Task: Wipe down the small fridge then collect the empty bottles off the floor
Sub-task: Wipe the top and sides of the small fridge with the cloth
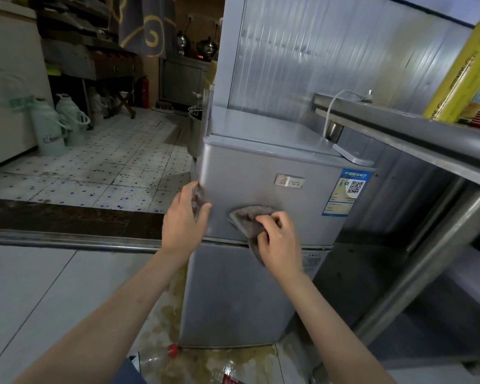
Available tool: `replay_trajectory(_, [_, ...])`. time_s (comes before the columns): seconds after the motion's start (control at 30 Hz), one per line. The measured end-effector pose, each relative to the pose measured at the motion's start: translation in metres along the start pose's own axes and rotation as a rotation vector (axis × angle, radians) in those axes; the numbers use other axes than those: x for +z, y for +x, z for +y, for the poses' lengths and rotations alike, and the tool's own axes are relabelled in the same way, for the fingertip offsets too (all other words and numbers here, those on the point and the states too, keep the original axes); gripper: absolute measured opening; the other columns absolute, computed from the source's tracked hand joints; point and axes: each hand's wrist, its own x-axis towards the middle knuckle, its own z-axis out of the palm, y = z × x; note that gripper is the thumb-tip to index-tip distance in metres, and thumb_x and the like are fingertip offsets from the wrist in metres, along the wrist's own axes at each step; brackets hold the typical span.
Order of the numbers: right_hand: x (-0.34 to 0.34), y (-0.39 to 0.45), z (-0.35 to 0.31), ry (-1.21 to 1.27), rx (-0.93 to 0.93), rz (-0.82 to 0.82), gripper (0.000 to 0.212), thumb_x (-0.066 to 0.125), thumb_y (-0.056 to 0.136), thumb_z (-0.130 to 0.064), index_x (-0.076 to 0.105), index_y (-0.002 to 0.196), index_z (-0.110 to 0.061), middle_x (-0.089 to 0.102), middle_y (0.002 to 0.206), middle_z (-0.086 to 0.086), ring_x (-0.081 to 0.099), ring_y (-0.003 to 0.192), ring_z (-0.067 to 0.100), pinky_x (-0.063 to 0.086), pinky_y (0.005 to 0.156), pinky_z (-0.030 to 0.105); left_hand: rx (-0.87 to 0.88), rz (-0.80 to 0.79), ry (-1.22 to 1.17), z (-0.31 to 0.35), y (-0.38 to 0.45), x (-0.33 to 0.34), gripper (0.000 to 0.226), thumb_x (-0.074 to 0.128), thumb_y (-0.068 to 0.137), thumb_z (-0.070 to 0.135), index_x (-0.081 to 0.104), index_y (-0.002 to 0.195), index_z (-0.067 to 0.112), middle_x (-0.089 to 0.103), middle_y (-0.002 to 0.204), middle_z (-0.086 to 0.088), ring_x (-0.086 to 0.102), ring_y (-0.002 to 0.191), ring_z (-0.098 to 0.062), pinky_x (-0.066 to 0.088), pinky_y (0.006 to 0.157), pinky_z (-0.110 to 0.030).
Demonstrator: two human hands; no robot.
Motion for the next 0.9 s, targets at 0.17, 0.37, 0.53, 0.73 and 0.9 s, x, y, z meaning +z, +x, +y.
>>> replay_trajectory(0.17, [-0.013,0.018,-0.006,0.134,0.174,0.22,0.03,0.061,0.076,0.002,0.066,0.102,-0.009,0.054,0.095,0.01,0.057,0.081,0.024,0.046,0.068,0.028,-0.017,-0.001,-0.009,-0.002,0.0,0.001,0.043,0.06,0.088,0.025,0.045,0.128,0.018,0.061,0.107,-0.006,0.061,0.091,-0.025,0.051,0.08,-0.04])
replay_trajectory(0.37, [-0.005,0.008,-0.002,0.103,0.139,0.14,0.032,0.061,0.076,0.002,0.064,0.106,-0.008,0.054,0.098,0.012,0.059,0.082,0.028,0.051,0.067,0.034,-0.027,0.002,-0.008,-0.001,-0.001,0.003,0.042,0.059,0.089,0.025,0.045,0.128,0.018,0.061,0.109,-0.005,0.061,0.092,-0.022,0.049,0.08,-0.036])
replay_trajectory(0.53, [-0.002,-0.006,0.008,0.063,0.141,0.088,0.031,0.062,0.074,0.004,0.064,0.104,-0.007,0.055,0.097,0.012,0.059,0.08,0.028,0.054,0.064,0.038,-0.041,-0.013,0.019,-0.005,0.002,0.001,0.042,0.06,0.087,0.029,0.045,0.126,0.021,0.062,0.109,-0.003,0.063,0.092,-0.024,0.05,0.082,-0.041])
replay_trajectory(0.73, [-0.014,0.008,0.012,0.201,0.397,0.336,0.029,0.062,0.076,0.003,0.064,0.103,-0.006,0.056,0.098,0.013,0.055,0.087,0.022,0.042,0.081,0.027,-0.043,-0.007,0.011,-0.004,0.001,0.001,0.041,0.061,0.087,0.028,0.047,0.125,0.021,0.063,0.108,-0.001,0.063,0.091,-0.021,0.049,0.08,-0.036])
replay_trajectory(0.9, [-0.011,0.008,0.006,0.221,0.436,0.322,0.031,0.06,0.076,0.002,0.064,0.106,-0.006,0.056,0.098,0.012,0.055,0.087,0.021,0.039,0.081,0.022,-0.048,-0.006,0.016,-0.005,0.002,0.0,0.04,0.061,0.087,0.029,0.048,0.123,0.021,0.064,0.108,-0.001,0.064,0.091,-0.021,0.05,0.08,-0.038])
